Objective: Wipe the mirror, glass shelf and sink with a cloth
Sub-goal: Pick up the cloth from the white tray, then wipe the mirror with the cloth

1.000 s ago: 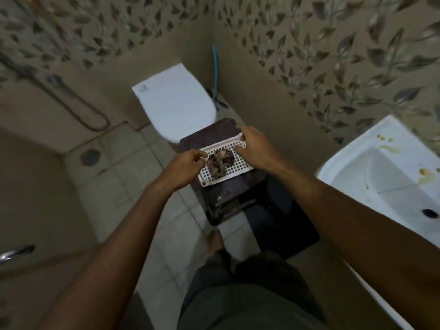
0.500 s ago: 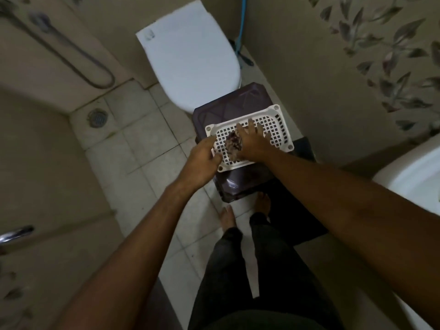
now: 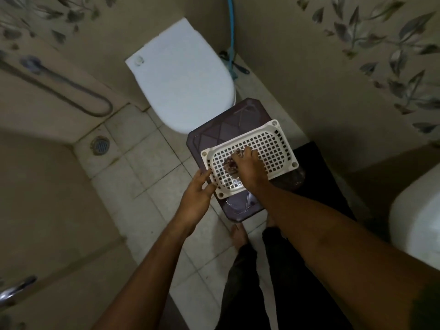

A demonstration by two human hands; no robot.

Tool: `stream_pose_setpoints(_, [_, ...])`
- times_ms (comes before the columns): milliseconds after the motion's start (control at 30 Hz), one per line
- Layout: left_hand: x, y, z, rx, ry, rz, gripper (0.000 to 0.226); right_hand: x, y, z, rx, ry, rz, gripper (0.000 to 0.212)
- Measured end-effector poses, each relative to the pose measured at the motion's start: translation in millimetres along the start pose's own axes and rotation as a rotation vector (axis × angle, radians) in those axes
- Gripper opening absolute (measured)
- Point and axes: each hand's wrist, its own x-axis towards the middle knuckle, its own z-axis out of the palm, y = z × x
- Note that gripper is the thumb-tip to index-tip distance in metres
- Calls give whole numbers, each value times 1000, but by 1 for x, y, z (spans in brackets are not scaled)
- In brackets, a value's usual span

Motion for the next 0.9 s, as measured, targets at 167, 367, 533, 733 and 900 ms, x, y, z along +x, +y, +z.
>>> stream_pose_setpoints(167, [13,9,3,-53,16,-84,42,-9,-2,-12,309,144,60,54])
stream_pose_setpoints(367, [31,67,11,128,100,127,43,-39,2,-55,578,388,66,63])
stream_pose_setpoints(533, [27,136,15,271,133,440,46,-63,11,-129,614,640,116,62])
stream_pose_setpoints(733, [-24,245,24,192,148,787,41,-116,37,-258,718,869,163,57])
stream_pose_setpoints(900, [-93,320,38,131,1,1059,40,-201,71,-349,734,1070,178,53])
